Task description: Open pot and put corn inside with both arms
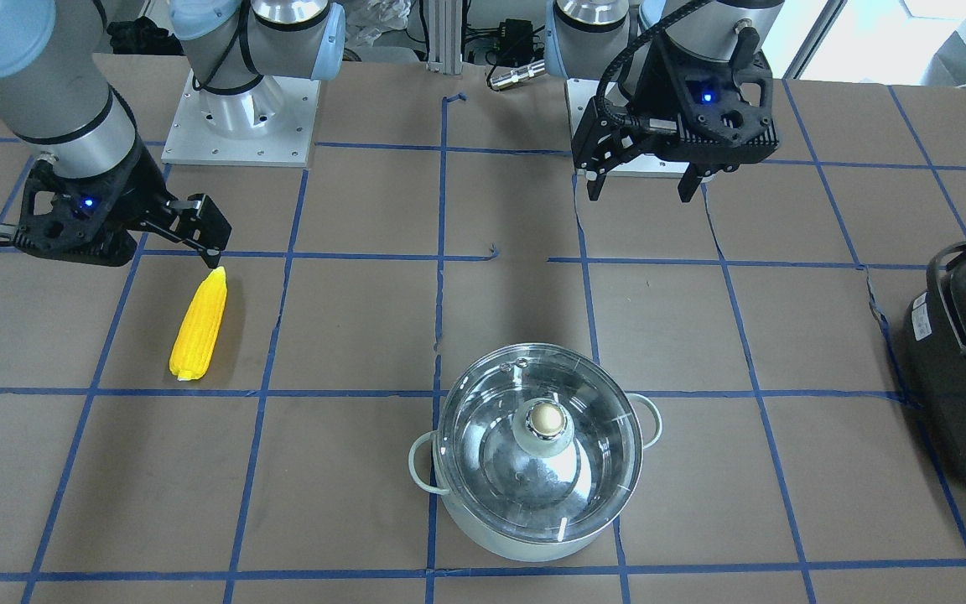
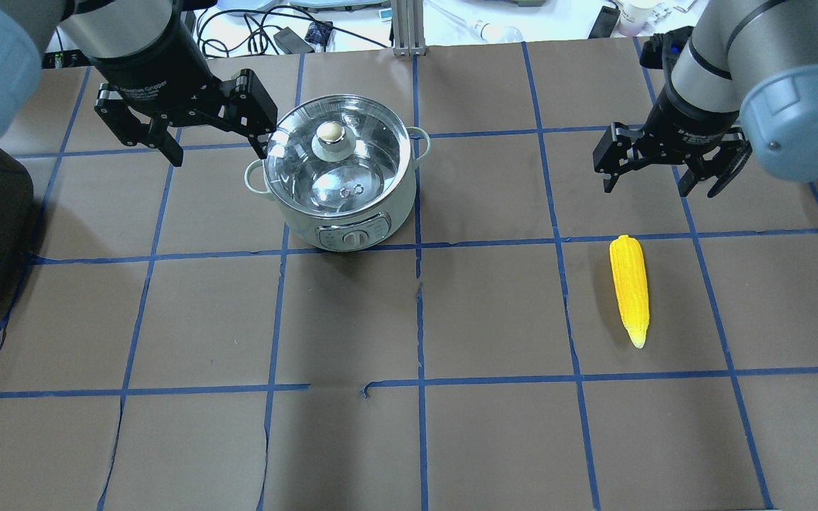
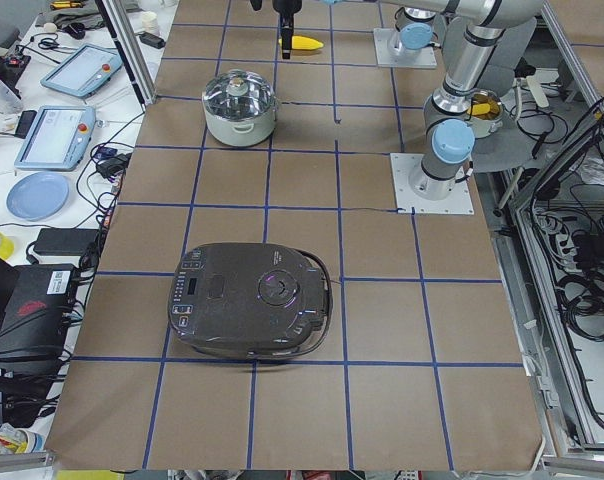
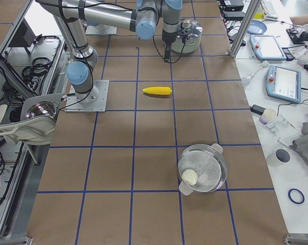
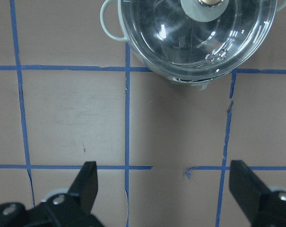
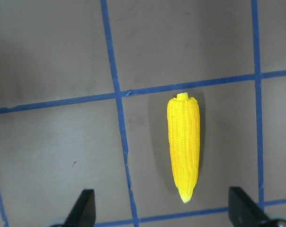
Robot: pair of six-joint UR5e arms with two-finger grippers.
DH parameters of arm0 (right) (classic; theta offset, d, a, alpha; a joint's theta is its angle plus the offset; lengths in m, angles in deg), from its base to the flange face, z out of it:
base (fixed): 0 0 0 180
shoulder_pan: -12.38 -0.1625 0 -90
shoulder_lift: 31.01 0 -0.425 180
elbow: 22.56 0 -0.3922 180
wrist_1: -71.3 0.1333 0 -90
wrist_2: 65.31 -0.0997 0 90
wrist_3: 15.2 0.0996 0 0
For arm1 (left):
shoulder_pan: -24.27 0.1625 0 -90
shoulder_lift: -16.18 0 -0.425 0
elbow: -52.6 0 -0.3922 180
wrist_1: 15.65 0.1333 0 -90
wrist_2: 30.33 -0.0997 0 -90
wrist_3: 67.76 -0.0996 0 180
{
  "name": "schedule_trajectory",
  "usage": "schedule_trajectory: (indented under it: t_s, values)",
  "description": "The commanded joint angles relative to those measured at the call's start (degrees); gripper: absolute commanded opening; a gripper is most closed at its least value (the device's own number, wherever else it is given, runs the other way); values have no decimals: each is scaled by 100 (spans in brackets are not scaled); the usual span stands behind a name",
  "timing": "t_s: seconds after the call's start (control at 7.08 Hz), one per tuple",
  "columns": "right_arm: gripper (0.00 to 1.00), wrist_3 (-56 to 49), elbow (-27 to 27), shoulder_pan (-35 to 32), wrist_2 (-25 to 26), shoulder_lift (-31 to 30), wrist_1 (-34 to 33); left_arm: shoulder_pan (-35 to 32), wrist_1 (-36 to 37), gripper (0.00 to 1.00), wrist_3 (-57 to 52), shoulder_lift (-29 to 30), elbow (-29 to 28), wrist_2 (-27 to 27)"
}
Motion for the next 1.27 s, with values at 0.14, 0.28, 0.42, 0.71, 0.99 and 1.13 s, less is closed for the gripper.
schedule_trajectory:
  t_s: [0.14, 0.28, 0.42, 0.71, 0.99, 1.13]
  values:
    - [100, -773, -1363, 265, 199, 444, -2093, 0, 0, 100, -3, 0, 0, 1]
    - [100, -802, -1803, 361, 149, 559, -2841, 9, 0, 100, -3, 0, 9, -8]
    - [100, -802, -2051, 536, 105, 682, -3083, 44, 0, 100, 32, 9, 26, -8]
    - [100, -776, -2106, 661, -264, 1094, -3190, 210, 70, 100, 85, 271, 17, -17]
    - [100, -740, -2115, 661, -248, 1227, -3340, 185, 1314, 100, 599, 1374, -61, 18]
    - [97, -749, -2123, 661, -213, 1237, -3332, 54, 1997, 100, 890, 1780, -157, 149]
